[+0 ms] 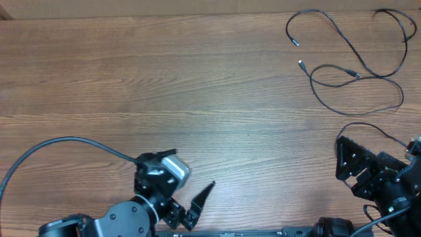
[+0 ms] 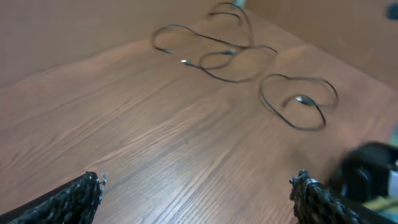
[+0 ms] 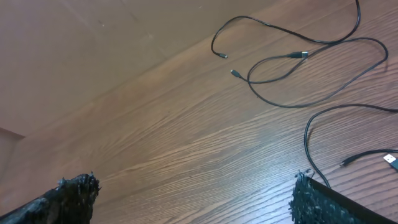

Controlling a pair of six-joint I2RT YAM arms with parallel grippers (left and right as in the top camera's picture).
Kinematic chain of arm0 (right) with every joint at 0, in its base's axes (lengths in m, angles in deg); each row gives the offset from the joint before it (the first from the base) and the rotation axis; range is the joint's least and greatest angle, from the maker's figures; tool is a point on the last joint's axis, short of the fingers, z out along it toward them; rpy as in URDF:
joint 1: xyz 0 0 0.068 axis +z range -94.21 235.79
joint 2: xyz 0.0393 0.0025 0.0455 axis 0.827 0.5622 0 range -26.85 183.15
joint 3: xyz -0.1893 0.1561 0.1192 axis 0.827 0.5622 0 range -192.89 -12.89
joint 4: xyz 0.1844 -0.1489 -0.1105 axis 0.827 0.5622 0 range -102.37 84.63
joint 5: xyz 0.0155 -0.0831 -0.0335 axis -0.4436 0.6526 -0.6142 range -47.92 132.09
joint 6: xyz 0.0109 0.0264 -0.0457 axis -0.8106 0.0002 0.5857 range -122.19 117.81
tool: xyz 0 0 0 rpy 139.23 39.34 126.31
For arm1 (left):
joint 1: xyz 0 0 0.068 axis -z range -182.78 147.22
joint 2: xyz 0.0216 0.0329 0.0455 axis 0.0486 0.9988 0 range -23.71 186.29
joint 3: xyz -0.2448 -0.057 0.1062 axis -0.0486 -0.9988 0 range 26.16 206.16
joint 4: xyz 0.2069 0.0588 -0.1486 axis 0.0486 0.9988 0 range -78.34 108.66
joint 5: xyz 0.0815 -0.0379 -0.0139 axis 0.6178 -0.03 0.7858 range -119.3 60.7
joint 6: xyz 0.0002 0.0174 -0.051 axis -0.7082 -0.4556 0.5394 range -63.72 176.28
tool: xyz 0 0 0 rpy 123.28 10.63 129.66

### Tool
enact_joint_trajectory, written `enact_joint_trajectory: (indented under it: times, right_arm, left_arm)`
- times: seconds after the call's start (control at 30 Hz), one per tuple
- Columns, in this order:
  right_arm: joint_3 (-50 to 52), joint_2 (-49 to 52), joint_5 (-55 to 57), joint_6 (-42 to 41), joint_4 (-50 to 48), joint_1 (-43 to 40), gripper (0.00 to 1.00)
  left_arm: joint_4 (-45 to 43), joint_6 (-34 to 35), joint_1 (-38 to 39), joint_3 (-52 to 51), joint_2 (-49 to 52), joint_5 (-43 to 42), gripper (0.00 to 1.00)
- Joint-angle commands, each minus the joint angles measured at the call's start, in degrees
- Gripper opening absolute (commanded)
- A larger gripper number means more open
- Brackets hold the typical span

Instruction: Untangle cables

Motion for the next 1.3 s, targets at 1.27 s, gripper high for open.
enact_joint_trajectory:
  times: [1.27]
  right_arm:
    - [0.13, 0.11, 0.11, 0.26, -0.33, 0.31, 1.00]
  left_arm:
    - [4.35, -13.44, 0.35, 1.20, 0.87, -13.22, 0.99]
